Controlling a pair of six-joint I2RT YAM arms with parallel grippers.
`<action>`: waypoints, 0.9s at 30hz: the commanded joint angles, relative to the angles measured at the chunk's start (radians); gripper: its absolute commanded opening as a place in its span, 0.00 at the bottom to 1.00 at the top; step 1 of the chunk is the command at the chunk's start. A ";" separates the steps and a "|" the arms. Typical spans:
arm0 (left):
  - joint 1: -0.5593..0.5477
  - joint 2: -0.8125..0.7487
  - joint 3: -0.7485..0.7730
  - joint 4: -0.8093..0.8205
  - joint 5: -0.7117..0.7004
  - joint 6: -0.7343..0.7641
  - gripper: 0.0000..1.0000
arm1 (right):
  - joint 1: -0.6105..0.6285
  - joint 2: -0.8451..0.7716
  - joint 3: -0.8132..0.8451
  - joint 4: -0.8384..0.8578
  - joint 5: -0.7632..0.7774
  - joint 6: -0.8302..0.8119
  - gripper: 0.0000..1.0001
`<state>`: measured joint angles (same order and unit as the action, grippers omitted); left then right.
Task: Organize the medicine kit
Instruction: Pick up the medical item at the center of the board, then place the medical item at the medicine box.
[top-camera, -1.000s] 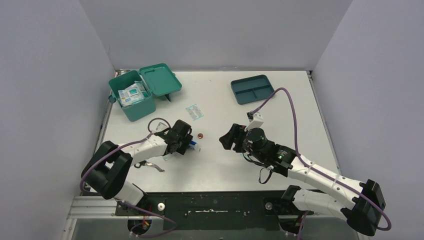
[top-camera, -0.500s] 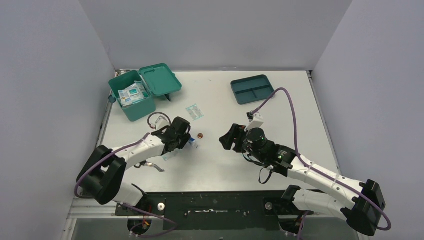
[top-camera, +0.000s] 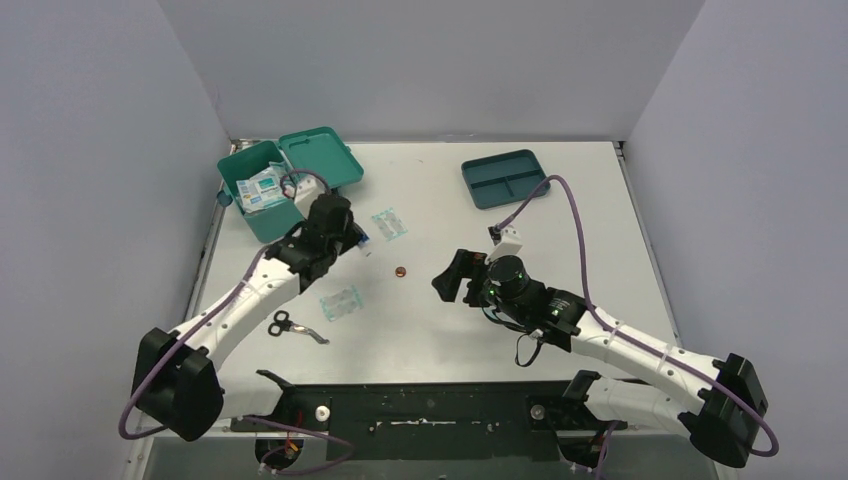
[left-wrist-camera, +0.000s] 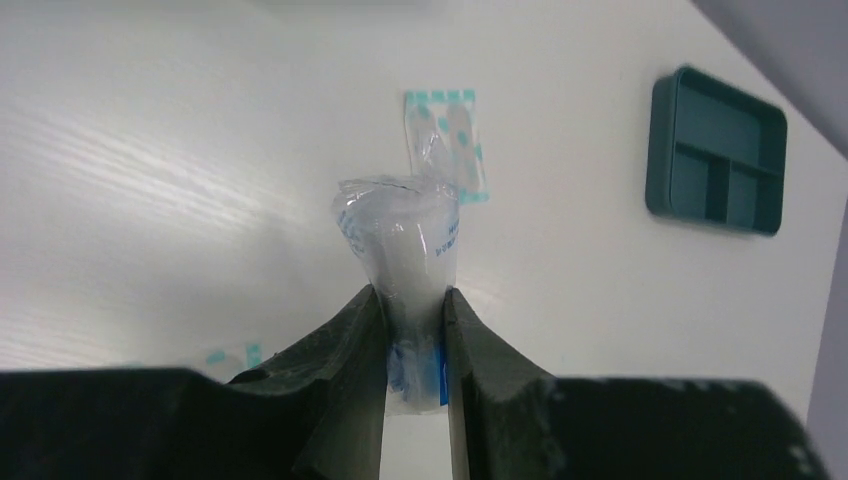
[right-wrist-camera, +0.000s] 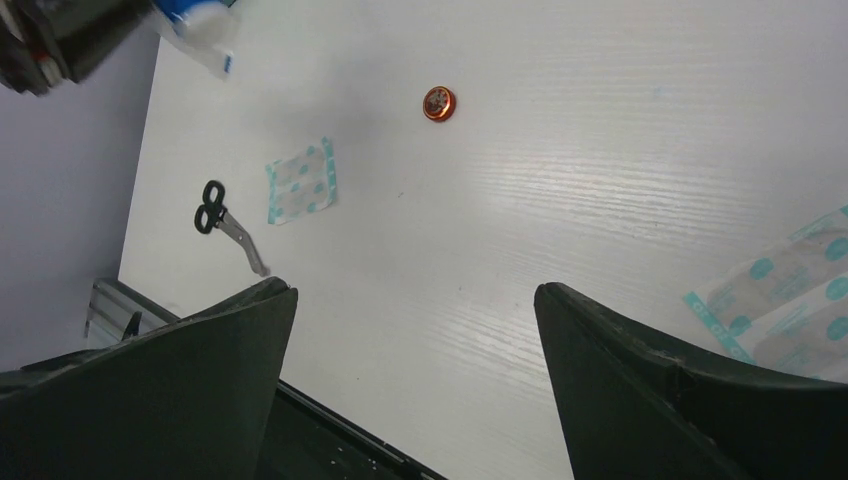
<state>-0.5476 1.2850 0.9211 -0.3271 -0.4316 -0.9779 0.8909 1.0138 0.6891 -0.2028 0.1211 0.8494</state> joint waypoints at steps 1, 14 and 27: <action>0.179 -0.041 0.136 -0.050 0.087 0.309 0.19 | 0.003 0.015 0.043 0.035 -0.006 -0.013 0.98; 0.697 0.234 0.489 -0.140 0.408 0.651 0.21 | 0.006 0.063 0.083 -0.010 -0.005 -0.036 1.00; 0.752 0.567 0.783 -0.219 0.300 0.703 0.20 | 0.001 0.061 0.086 -0.021 0.033 -0.033 1.00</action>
<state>0.1963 1.8111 1.6119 -0.5083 -0.0902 -0.3264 0.8909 1.0828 0.7494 -0.2409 0.1169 0.8295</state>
